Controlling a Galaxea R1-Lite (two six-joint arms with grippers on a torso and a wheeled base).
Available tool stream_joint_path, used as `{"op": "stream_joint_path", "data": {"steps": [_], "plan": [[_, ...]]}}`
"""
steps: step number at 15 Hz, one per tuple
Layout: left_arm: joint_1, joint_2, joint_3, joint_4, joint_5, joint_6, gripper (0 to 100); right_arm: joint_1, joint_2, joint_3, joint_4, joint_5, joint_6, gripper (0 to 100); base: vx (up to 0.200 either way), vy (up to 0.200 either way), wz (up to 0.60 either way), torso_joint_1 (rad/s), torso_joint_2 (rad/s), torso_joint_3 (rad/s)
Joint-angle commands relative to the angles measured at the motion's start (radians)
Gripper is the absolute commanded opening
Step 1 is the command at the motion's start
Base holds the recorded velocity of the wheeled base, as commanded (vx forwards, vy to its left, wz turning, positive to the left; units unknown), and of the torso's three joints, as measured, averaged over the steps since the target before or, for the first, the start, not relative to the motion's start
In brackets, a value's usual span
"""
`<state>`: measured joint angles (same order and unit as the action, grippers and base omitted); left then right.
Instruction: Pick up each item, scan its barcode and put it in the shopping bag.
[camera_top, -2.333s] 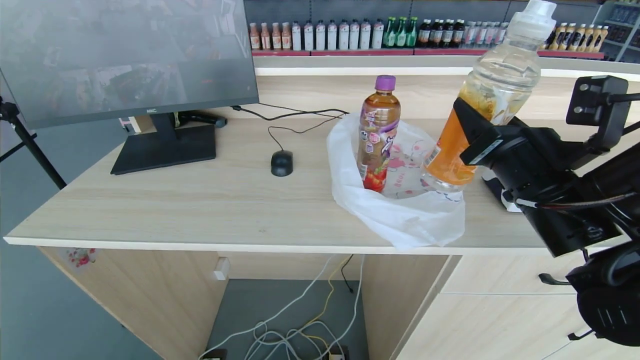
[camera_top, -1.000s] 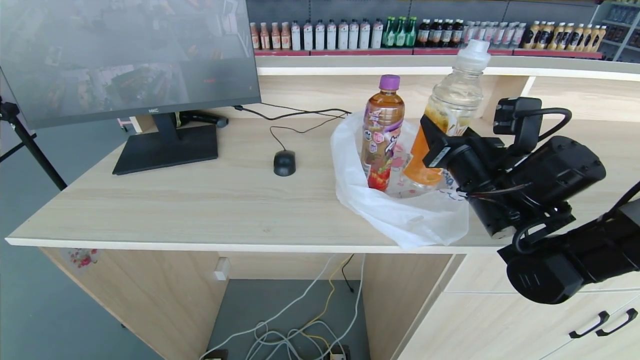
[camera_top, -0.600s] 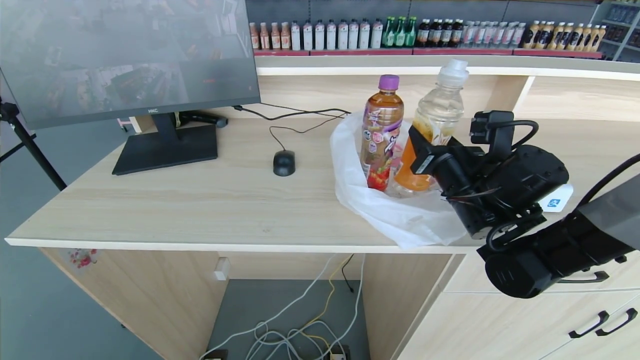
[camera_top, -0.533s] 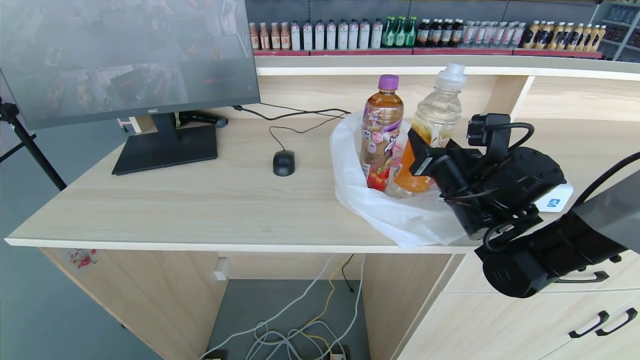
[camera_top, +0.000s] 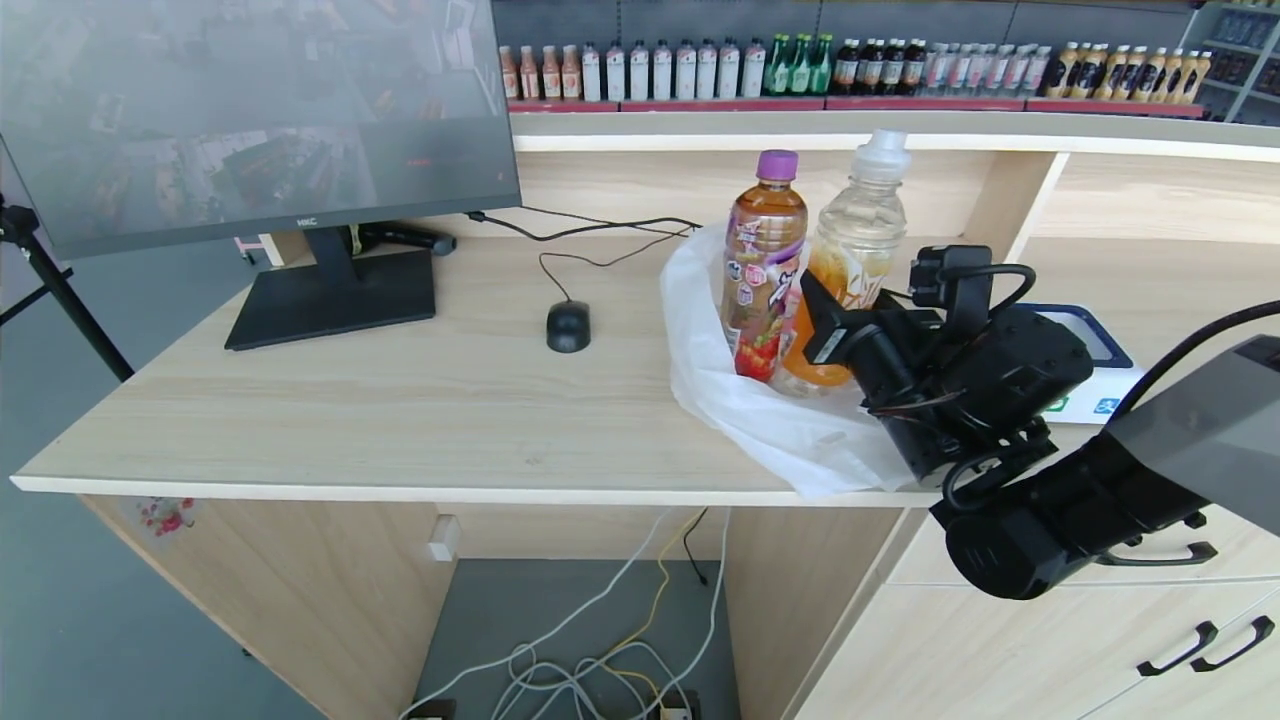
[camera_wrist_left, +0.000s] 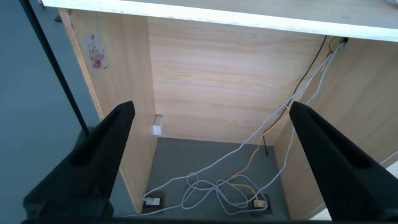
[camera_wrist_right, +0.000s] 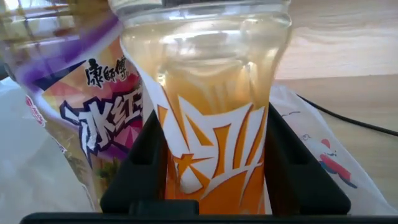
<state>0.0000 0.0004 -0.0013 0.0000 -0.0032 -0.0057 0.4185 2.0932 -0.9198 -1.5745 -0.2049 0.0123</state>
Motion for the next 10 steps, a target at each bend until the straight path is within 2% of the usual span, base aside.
{"op": "stream_joint_path", "data": {"steps": [1,10], "plan": [[0.000,0.000,0.000,0.000,0.000,0.000,100,0.000,0.011,-0.001,0.004,-0.001,0.000,0,0.000,0.000,0.00,0.000,0.00,0.000],[0.000,0.000,0.000,0.000,0.000,0.000,100,0.000,0.005,0.035,0.004,-0.001,0.001,0,0.000,0.000,0.00,0.000,0.00,0.000]]}}
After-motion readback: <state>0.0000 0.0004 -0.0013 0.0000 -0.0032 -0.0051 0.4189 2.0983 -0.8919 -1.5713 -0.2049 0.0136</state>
